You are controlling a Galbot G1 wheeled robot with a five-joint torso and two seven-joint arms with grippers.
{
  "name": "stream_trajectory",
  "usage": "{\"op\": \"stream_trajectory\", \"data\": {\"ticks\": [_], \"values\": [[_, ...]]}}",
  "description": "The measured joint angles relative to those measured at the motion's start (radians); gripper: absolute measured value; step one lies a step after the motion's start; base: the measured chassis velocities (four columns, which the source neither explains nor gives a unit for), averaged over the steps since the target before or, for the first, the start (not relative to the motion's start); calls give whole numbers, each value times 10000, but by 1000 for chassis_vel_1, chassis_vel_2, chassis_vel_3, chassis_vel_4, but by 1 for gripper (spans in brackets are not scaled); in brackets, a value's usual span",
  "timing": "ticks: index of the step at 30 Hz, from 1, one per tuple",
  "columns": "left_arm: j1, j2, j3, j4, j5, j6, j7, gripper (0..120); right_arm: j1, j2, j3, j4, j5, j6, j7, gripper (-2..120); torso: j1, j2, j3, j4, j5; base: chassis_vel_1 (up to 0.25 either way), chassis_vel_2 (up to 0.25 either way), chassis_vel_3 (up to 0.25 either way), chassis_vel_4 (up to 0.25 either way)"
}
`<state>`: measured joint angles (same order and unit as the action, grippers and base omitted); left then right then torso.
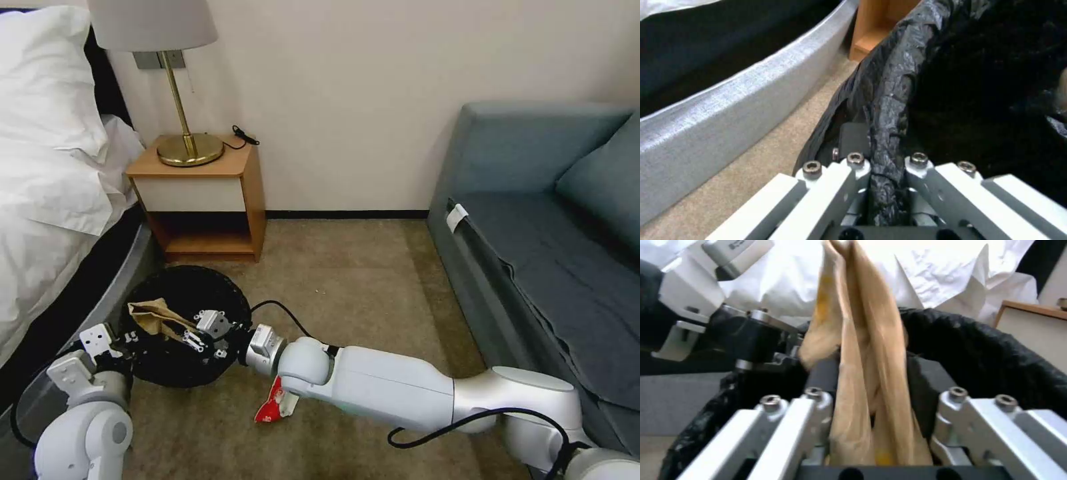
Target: Pick up the trash bin, then pick up the garbage on the floor and place it into the trash bin.
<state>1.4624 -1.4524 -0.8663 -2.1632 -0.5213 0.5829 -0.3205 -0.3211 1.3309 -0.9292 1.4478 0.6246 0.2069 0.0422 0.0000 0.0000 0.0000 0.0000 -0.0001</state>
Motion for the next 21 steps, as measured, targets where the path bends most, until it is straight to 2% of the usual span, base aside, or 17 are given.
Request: {"op": "stream_trajectory", "data": {"ticks": [2, 3, 7, 9, 12, 13, 17, 18, 21], "values": [[5, -5, 0, -25, 2, 4, 1, 3, 0, -6, 80, -9, -18, 0, -5, 45, 0, 0, 0, -1, 1, 0, 0, 0, 0], [5, -5, 0, -25, 2, 4, 1, 3, 0, -6, 80, -9, -18, 0, -5, 45, 0, 0, 0, -1, 1, 0, 0, 0, 0], [24, -24, -8, -53, 7, 7, 1, 3, -4, -14, 173, -17, -43, -9, -41, 63, 0, 0, 0, 0, 1, 0, 0, 0, 0], [26, -32, -8, -54, 12, 8, 0, 3, -5, -14, 246, -17, -62, -10, -49, 66, 0, 0, 0, 0, 1, 0, 0, 0, 0], [22, -39, -9, -32, 27, 8, 1, 3, -65, 22, 1245, 292, -2, -71, 78, 82, 0, 0, 0, 2, 2, 0, 0, 0, 0], [22, -39, -9, -32, 27, 8, 1, 3, -65, 22, 1245, 292, -2, -71, 78, 82, 0, 0, 0, 2, 2, 0, 0, 0, 0], [-15, -12, -48, 24, 22, 8, 3, 3, 99, -558, 3063, 787, 15, -958, 1104, 98, 0, 0, -1, 3, 2, 0, 0, 0, 0], [-15, -12, -48, 24, 22, 8, 3, 3, 99, -558, 3063, 787, 15, -958, 1104, 98, 0, 0, -1, 3, 2, 0, 0, 0, 0], [-29, 18, -70, 53, -3, 2, 6, 3, -80, -1553, 3742, 1023, 342, -2447, 2825, 98, 0, 0, 0, 0, 3, 0, 0, 0, 0]]}}
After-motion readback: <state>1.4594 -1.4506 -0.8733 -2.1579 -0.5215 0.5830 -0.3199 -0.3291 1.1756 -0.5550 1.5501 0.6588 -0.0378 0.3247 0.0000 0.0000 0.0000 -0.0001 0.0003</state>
